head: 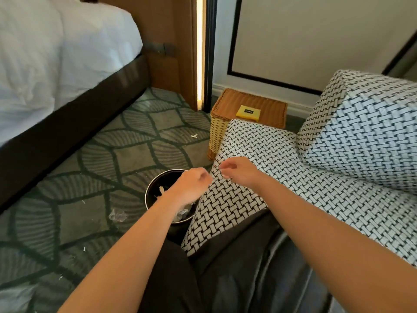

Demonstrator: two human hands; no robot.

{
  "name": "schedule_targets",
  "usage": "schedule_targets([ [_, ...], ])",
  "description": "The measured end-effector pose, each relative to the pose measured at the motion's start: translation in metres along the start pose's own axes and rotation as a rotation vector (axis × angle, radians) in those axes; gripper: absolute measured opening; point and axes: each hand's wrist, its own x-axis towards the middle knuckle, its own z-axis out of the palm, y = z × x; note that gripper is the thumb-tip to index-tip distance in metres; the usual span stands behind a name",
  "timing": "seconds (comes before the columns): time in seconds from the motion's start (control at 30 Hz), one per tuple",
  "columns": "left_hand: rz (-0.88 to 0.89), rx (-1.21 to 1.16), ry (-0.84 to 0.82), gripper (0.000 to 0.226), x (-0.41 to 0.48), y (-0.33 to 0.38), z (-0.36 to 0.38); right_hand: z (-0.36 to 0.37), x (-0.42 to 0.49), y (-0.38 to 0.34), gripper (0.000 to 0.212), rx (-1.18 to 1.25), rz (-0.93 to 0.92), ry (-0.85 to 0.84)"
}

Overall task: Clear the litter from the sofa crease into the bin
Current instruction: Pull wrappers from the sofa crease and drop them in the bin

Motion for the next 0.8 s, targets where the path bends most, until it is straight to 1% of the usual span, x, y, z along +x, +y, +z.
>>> schedule_targets([
  [0.1, 0.101, 0.029, -0.013, 0.025, -0.017, 0.045, 0.013, -0.038, -0.037, 0.015, 0.023, 0.017, -0.01, 0.049],
  [0.23, 0.259, 0.069, -0.084, 0.03, -0.034, 0.101, 0.044, -0.083, -0.097, 0.052, 0.021, 0.069, 0.021, 0.16],
  [0.4, 0.445, 0.134, -0.267, 0.034, -0.061, 0.164, 0.105, -0.113, -0.174, 0.132, 0.025, 0.144, 0.186, 0.361],
  [0.47, 0.476, 0.164, -0.34, 0.035, -0.069, 0.181, 0.131, -0.116, -0.2, 0.168, 0.027, 0.172, 0.277, 0.462],
  [0.57, 0.488, 0.171, -0.433, 0.032, -0.072, 0.196, 0.172, -0.115, -0.23, 0.225, 0.032, 0.102, 0.417, 0.611],
  [0.67, 0.517, 0.173, -0.498, 0.035, -0.073, 0.203, 0.208, -0.106, -0.253, 0.264, 0.037, -0.102, 0.601, 0.729],
  [0.73, 0.507, 0.167, -0.53, 0.035, -0.074, 0.206, 0.23, -0.096, -0.269, 0.286, 0.043, -0.239, 0.694, 0.804],
  [0.8, 0.494, 0.174, -0.521, 0.036, -0.073, 0.203, 0.25, -0.085, -0.282, 0.298, 0.051, -0.282, 0.75, 0.865],
])
